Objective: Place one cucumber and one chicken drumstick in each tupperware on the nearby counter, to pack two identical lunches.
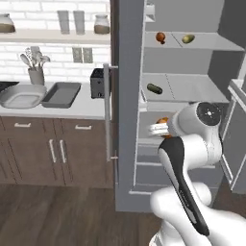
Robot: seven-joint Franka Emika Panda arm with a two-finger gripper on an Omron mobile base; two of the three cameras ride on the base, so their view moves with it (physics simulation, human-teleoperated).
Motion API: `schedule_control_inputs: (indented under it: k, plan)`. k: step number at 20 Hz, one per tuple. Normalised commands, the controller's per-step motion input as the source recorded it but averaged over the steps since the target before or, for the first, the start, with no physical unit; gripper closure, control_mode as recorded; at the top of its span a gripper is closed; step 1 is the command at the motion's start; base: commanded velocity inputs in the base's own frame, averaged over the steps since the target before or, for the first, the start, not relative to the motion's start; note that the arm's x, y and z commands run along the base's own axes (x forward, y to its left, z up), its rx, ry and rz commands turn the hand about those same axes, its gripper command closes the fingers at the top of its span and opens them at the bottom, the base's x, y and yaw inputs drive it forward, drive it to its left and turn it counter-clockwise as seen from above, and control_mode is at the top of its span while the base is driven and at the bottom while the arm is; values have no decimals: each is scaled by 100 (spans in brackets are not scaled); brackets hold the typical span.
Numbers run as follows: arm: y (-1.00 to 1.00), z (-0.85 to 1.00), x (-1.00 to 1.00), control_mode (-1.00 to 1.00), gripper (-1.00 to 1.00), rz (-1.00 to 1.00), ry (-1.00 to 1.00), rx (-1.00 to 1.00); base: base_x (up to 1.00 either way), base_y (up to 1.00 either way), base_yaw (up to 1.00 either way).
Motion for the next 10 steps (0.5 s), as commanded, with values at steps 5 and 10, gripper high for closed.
schedule_control_inputs:
  k: [5,10]
  plan:
    - [0,0,0,100,100,0,0,0,-16,100,50]
    - [0,0,0,100,100,0,0,0,88,80,17]
